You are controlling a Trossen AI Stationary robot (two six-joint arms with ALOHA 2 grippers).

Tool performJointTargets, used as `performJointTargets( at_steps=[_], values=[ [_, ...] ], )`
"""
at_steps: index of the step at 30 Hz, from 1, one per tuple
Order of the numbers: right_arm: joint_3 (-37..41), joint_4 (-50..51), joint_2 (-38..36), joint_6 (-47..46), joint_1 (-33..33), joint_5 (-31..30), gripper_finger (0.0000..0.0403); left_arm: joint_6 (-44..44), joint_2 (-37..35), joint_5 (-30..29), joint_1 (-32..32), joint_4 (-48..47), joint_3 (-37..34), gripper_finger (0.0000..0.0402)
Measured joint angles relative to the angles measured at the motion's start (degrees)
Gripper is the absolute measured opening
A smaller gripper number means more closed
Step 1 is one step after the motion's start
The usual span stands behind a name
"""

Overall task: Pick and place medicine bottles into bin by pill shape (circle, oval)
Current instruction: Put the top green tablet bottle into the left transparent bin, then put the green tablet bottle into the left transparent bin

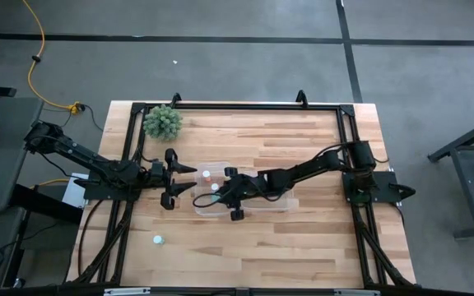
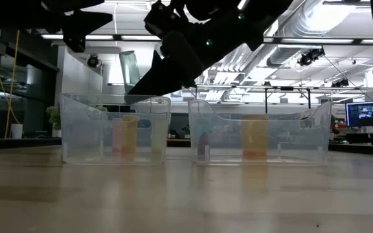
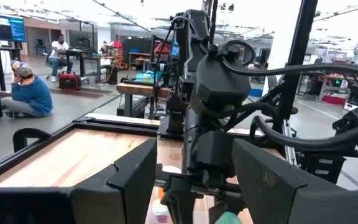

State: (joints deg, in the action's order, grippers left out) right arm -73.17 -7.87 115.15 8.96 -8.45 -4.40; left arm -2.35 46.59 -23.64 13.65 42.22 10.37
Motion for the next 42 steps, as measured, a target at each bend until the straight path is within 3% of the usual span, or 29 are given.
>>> performJointTargets(
  at_steps=[25, 37, 42],
  values=[
    [0.00, 3.40, 0.01, -2.59, 0.02, 0.57, 0.0114, -0.50, 0.00, 0.04, -0.01, 0.02, 0.00, 0.0200],
    [0.02, -0.20, -0.17, -0.68, -1.25, -1.57, 0.0211, -0.50, 0.00, 0.04, -0.02, 0.02, 0.00, 0.0200],
    [0.07, 3.71, -4.41, 0.83, -1.47, -1.57, 0.0227, -0.51, 0.00, 0.07, 0.02, -0.24, 0.00, 0.0200]
  ],
)
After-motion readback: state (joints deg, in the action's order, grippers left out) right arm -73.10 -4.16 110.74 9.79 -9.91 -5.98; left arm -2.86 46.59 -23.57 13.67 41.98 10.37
